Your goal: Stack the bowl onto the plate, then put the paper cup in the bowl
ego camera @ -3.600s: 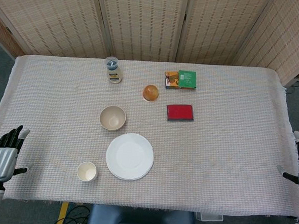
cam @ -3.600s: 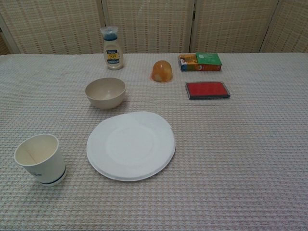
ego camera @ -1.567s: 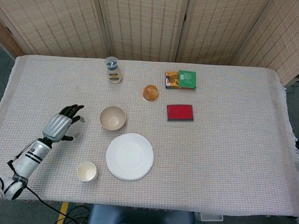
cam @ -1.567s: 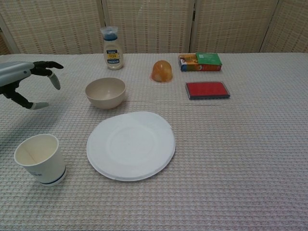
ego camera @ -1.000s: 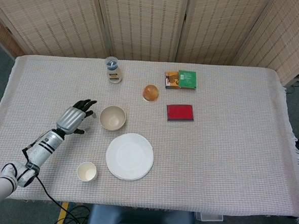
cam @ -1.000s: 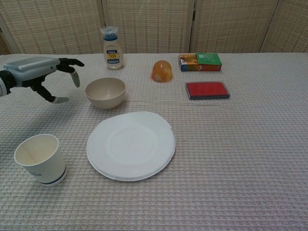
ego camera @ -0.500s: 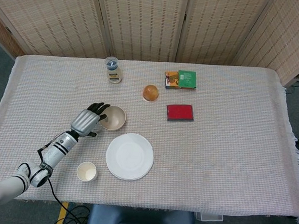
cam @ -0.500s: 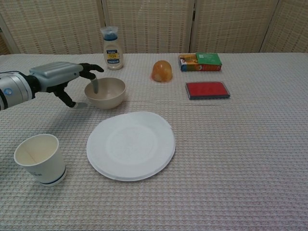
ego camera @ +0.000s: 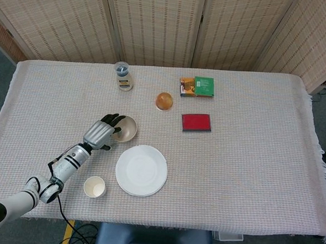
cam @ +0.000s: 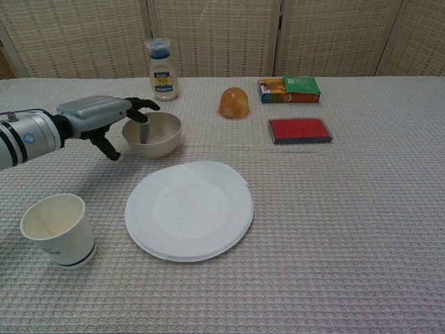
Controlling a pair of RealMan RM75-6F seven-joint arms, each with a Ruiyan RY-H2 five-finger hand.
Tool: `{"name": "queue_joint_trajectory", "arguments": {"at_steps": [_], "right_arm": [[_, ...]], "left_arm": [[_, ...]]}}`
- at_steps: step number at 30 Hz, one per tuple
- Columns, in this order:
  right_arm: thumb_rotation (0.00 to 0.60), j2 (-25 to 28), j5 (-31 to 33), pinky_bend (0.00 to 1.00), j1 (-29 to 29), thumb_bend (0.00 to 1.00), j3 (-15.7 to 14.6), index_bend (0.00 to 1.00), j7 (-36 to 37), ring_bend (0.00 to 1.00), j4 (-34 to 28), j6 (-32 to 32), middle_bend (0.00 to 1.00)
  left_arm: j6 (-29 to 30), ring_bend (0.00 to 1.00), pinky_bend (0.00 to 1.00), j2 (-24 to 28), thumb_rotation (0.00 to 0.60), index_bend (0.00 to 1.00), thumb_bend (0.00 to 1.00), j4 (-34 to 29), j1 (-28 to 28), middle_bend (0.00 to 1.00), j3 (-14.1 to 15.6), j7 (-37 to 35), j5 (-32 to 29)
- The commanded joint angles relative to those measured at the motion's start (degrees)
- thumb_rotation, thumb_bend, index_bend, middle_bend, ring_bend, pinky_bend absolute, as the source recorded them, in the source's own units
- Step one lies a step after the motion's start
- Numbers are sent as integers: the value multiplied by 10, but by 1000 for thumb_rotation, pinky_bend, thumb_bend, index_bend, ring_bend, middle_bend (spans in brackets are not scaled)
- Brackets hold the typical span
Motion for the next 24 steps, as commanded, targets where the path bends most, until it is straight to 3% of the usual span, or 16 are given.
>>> {"name": "queue_joint_trajectory", "arguments": {"at_steps": [1,24], "right_arm": [[600,0,1,0,0,168,0,80,0,0,1,0,81],[600,-4,9,0,5,169,-1,80,-14,0,0,-1,82]], "left_arm": [[0,0,137,-6,600,520,330,11,-1,93,3,-7,0],[34,0,137,-59,600,617,363,97,-3,104,12,-35,6]]}}
